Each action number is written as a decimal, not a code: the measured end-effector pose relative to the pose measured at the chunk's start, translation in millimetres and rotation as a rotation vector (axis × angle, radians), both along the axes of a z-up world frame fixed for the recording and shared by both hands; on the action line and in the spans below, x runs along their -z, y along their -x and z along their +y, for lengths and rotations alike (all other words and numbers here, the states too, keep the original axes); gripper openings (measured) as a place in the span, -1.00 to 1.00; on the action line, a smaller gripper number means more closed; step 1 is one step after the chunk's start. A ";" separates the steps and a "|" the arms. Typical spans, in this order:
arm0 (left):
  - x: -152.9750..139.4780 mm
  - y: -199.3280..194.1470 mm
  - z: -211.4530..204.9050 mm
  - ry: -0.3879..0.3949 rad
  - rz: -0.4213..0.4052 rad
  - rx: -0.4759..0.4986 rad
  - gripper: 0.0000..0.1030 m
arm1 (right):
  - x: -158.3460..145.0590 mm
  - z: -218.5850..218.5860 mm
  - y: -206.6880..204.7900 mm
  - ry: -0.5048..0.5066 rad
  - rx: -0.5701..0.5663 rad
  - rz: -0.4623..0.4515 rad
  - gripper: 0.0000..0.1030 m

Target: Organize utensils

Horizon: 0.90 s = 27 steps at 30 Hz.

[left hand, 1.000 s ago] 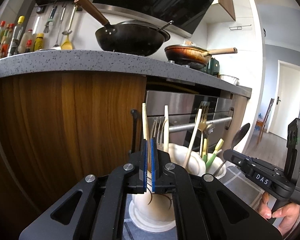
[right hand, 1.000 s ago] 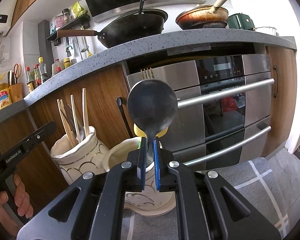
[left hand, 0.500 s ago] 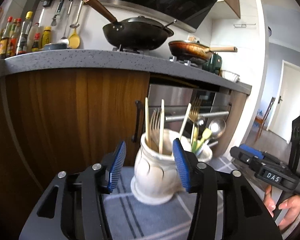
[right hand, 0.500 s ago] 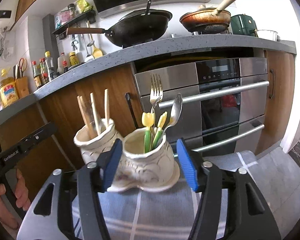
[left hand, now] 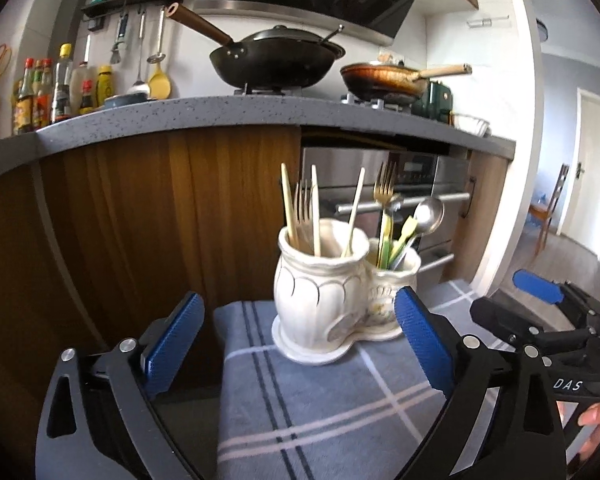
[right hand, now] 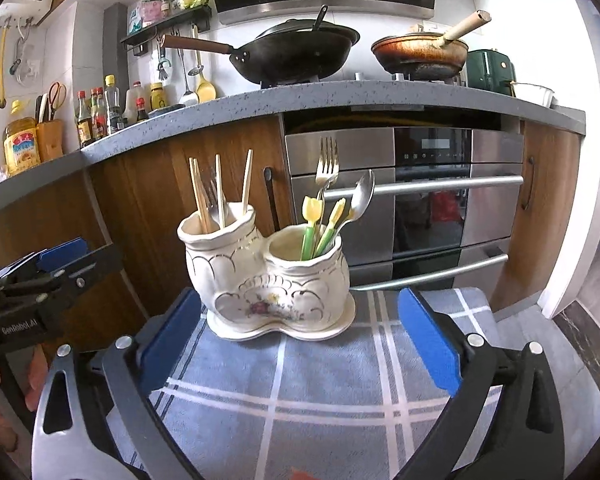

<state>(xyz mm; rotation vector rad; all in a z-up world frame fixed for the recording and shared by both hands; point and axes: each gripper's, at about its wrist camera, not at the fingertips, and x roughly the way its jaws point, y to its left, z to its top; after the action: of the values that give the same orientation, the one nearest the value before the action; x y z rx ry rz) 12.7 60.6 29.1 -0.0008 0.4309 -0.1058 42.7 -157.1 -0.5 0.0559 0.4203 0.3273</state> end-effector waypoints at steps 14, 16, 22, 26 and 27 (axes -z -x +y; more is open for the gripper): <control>7.4 16.5 1.7 -0.004 0.014 -0.011 0.87 | 0.7 -5.9 13.9 -0.016 0.009 0.008 0.89; 7.2 17.6 2.3 0.000 0.017 -0.012 0.87 | 0.1 -6.0 15.8 -0.014 0.007 0.005 0.89; 6.9 19.4 3.4 0.004 0.020 -0.014 0.87 | -2.1 -6.7 18.4 -0.013 0.003 -0.001 0.89; 6.6 19.5 3.4 0.002 0.022 -0.015 0.87 | -2.2 -6.5 19.7 -0.012 0.002 -0.003 0.89; 6.5 20.0 3.3 0.001 0.022 -0.015 0.87 | -2.2 -6.3 19.7 -0.012 0.002 -0.003 0.89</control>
<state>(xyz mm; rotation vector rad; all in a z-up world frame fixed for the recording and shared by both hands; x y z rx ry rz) -7.3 64.0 22.6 -0.0062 0.4531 -0.0913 23.0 -163.5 1.7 0.0677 0.4158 0.3275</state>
